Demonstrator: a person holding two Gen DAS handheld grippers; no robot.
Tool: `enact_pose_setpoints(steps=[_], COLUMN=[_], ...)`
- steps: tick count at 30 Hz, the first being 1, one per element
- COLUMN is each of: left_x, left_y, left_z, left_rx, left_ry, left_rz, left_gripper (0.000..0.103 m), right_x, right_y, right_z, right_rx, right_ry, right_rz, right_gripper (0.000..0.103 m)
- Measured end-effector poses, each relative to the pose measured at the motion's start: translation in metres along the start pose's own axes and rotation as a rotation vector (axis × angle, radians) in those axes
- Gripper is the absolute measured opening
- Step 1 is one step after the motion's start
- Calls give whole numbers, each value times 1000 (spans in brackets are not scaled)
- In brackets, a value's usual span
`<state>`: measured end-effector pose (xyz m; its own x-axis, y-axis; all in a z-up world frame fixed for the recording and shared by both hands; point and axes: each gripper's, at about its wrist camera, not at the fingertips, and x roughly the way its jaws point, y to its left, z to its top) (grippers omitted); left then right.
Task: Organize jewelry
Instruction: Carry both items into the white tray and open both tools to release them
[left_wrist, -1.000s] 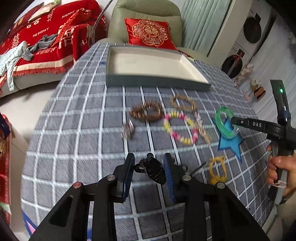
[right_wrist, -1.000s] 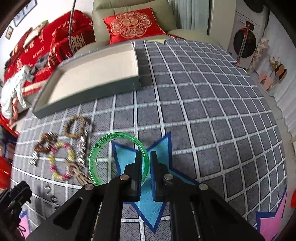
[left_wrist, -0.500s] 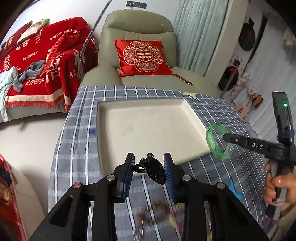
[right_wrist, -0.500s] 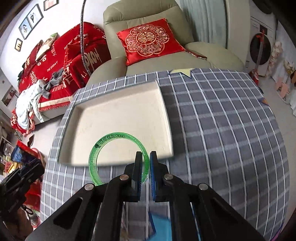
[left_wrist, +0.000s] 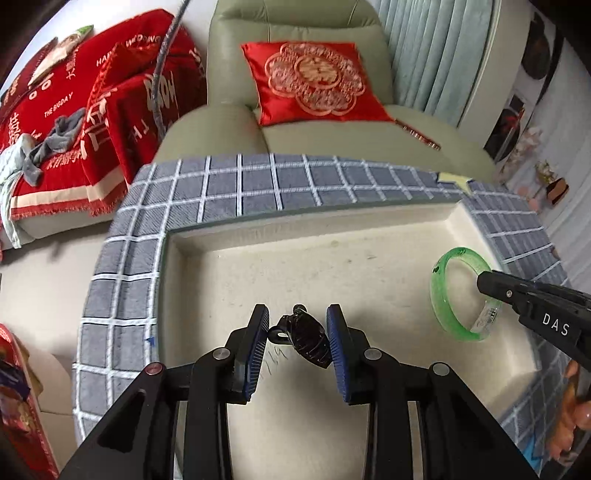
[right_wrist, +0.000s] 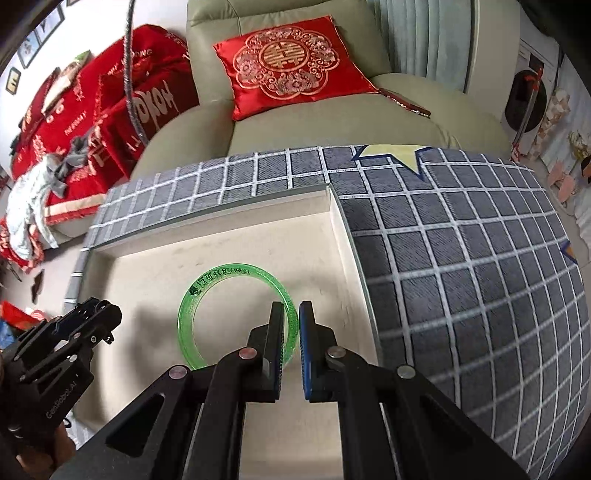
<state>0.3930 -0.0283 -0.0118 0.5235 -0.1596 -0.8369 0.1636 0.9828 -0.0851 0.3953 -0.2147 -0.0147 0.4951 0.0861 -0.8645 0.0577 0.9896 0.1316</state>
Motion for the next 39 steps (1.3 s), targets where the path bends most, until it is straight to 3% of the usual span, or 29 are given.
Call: enact_pose_setpoints(steps=[4, 6, 9, 12, 13, 14, 15, 17, 21, 22, 23, 28, 30, 32, 36, 37, 38, 39], left_x=[18, 18, 19, 16, 15, 15, 15, 14, 9, 7, 3, -21, -35, -55, -91, -101, -108, -114], left_y=[-5, -8, -10, -10, -10, -10, -9, -9, -7, -7, -7, -12, -13, -14, -12, -10, -8, -7], left_z=[-1, -1, -2, -3, -3, -3, -3, -4, -2, -3, -3, -7, -10, -17, -41, -51, -58, -68], left_rx=[23, 42, 54, 53, 50, 49, 50, 49, 28, 24, 19, 47, 62, 80, 105, 108, 108, 111], left_ry=[43, 26, 21, -3, -1, 0, -1, 1, -14, -19, -28, -88, -115, -156, -181, -179, -177, -172], left_rz=[39, 60, 92, 110, 107, 104, 107, 107, 96, 94, 95, 99, 98, 91, 45, 27, 21, 23], left_gripper=[48, 49, 80, 80, 80, 80, 80, 80, 81, 98, 103, 103, 103, 103, 103, 103, 103, 103], right_x=[23, 30, 31, 32, 31, 31, 31, 27, 7, 2, -4, -34, -44, -58, -88, -96, -105, -115], right_y=[1, 1, 4, 5, 5, 5, 5, 4, -1, -2, -3, -5, -7, -10, -13, -13, -13, -12], right_z=[2, 2, 2, 0, 0, 0, -1, -2, -1, -1, -1, -10, -17, -27, -51, -58, -66, -75], right_rx=[-6, -12, -37, -48, -47, -43, -39, -23, 13, 25, 33, 50, 64, 81, 87, 83, 76, 67], right_ry=[23, 33, 20, 23, 21, 19, 18, 5, -39, -50, -60, -102, -111, -135, -173, -185, -199, -219], right_rz=[-23, -30, -43, -29, -26, -23, -17, 4, 59, 68, 75, 95, 116, 152, 203, 206, 202, 191], right_gripper=[9, 9, 10, 13, 15, 26, 47, 62, 62, 62, 62, 71, 84, 85, 90, 93, 103, 103])
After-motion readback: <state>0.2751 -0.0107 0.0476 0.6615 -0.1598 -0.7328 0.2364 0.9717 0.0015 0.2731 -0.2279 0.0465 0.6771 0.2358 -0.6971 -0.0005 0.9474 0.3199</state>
